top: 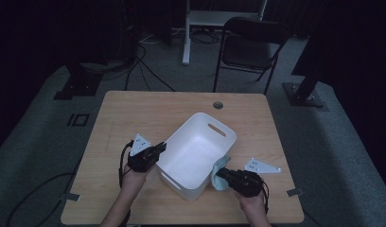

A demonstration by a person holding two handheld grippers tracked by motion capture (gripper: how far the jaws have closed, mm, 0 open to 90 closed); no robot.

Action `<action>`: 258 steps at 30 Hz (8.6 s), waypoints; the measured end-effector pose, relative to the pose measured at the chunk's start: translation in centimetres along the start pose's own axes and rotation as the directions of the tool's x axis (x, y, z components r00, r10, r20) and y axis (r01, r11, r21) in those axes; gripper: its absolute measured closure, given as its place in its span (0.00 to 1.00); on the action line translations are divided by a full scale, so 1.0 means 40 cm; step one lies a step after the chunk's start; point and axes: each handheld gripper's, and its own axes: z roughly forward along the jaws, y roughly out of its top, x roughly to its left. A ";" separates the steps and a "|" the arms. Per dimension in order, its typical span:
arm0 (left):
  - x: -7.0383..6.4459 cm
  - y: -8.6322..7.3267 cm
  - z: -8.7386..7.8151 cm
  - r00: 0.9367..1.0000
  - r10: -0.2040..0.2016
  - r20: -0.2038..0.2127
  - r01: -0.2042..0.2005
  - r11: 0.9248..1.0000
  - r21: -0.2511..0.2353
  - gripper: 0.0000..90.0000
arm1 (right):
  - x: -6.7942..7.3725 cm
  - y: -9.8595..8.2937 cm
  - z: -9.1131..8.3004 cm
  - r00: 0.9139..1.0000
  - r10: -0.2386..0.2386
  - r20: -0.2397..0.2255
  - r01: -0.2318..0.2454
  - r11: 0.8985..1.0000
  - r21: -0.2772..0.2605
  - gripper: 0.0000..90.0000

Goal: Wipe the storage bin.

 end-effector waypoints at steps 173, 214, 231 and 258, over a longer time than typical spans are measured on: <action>0.000 0.002 0.006 0.999 0.046 0.030 -0.046 0.999 0.000 0.97 | -0.250 0.006 0.009 0.979 -0.003 0.206 -0.008 0.998 0.057 0.93; -0.005 0.003 0.009 0.999 0.043 0.025 -0.043 0.999 -0.001 0.97 | -0.178 0.047 -0.029 0.990 -0.050 0.134 0.051 0.999 -0.009 0.93; -0.009 0.004 0.010 0.998 0.057 0.016 -0.057 0.998 0.001 0.97 | -0.207 -0.020 0.021 0.984 0.021 0.179 -0.027 0.999 0.032 0.93; -0.013 0.004 0.012 0.999 0.045 -0.006 -0.045 0.999 0.000 0.97 | -0.164 -0.004 0.011 0.989 -0.009 0.145 0.003 0.999 0.042 0.93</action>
